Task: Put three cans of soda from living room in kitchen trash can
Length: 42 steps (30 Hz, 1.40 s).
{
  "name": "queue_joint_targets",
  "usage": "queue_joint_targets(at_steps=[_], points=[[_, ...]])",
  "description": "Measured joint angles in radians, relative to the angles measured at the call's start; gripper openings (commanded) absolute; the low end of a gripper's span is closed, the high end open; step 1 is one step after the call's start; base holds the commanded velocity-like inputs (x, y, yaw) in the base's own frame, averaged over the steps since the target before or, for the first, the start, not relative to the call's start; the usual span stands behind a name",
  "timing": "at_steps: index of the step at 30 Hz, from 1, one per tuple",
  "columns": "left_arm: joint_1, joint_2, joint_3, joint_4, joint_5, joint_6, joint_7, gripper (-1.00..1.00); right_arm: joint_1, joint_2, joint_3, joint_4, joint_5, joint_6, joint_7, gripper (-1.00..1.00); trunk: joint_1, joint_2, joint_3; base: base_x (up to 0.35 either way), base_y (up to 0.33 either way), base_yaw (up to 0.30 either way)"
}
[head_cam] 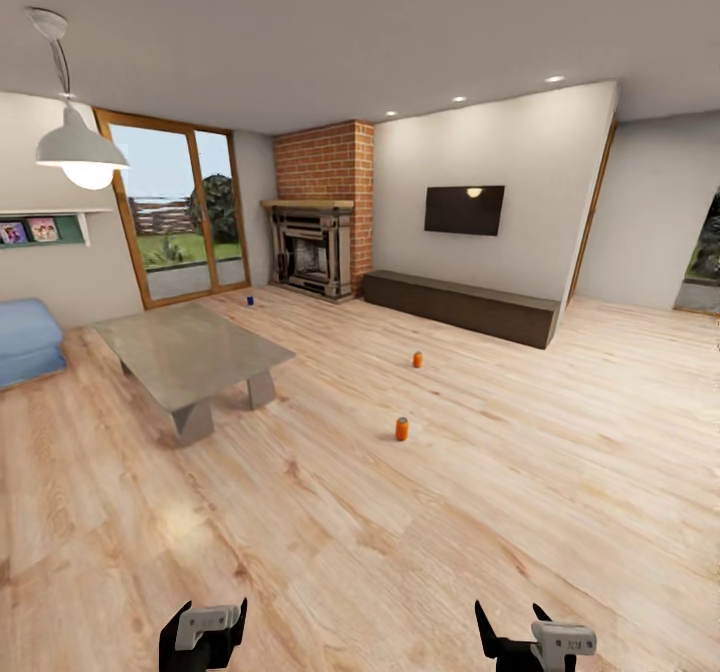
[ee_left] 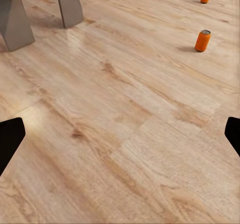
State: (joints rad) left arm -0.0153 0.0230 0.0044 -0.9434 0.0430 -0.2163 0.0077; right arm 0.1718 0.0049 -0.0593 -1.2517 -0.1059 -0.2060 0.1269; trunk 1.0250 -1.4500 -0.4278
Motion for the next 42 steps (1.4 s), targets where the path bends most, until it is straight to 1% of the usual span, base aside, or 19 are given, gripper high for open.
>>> queue_joint_targets(at_steps=[9,15,35,36,42], points=[[0.000,0.000,0.000,0.000,0.000,0.000,0.000,1.00,0.000,0.001,0.001,0.000,-0.002,-0.013,0.000,1.00,0.000,0.000,-0.003,0.019,0.018,-0.022],[0.000,0.000,0.000,0.000,0.000,0.000,0.000,1.00,0.000,0.000,0.000,0.000,-0.003,-0.013,0.000,1.00,0.000,0.000,-0.010,0.002,0.002,-0.053],[0.000,0.000,0.000,0.000,0.000,0.000,0.000,1.00,0.000,-0.002,-0.002,0.001,-0.003,-0.014,-0.001,1.00,0.000,0.000,-0.032,0.000,0.000,-0.173],[0.000,0.000,0.000,0.000,0.000,0.000,0.000,1.00,0.000,-0.001,-0.019,0.001,-0.003,-0.014,-0.001,1.00,0.000,0.000,-0.034,0.000,0.000,-0.185],[0.000,0.000,0.000,0.000,0.000,0.000,0.000,1.00,0.000,0.000,-0.038,0.000,-0.003,-0.015,0.000,1.00,0.000,0.000,-0.040,0.000,0.000,-0.184]])
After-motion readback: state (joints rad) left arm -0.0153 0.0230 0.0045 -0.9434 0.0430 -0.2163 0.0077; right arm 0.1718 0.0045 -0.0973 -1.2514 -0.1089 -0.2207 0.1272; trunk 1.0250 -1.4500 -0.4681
